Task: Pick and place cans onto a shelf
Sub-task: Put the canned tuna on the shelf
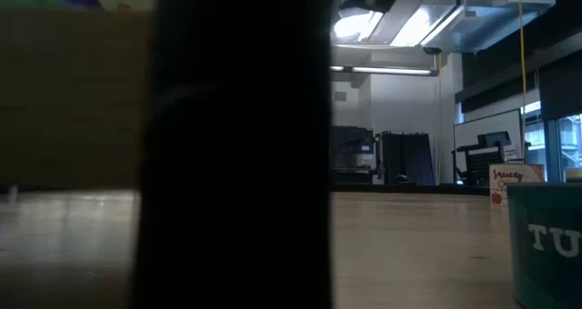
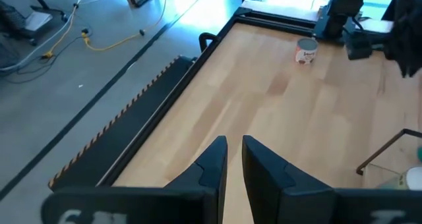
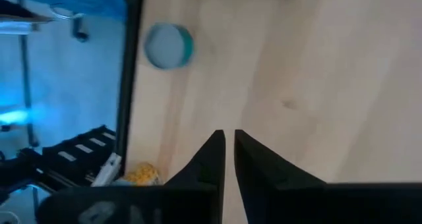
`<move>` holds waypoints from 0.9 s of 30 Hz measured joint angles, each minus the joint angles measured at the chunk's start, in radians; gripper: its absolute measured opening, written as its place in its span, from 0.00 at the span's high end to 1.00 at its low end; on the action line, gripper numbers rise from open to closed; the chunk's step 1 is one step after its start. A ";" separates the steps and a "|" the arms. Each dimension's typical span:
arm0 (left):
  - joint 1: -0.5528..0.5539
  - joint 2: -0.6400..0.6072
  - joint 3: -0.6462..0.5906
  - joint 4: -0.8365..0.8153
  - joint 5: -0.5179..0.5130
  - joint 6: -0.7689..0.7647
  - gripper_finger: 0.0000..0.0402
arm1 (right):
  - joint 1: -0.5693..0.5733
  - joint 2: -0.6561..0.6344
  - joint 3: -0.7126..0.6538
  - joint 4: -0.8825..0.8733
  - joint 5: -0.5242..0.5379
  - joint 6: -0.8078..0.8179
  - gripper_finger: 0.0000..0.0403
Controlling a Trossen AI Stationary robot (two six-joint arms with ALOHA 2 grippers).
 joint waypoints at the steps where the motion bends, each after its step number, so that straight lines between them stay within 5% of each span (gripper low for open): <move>1: 0.000 0.000 0.000 0.000 0.000 0.011 0.90 | 0.007 0.008 0.000 0.023 -0.017 -0.004 0.91; 14: 0.000 0.001 0.000 0.000 0.031 0.018 0.90 | 0.084 0.024 0.000 0.108 -0.034 0.005 0.98; 27: 0.000 0.002 0.000 0.000 0.031 0.018 0.90 | 0.117 0.024 0.000 0.195 0.024 0.113 0.91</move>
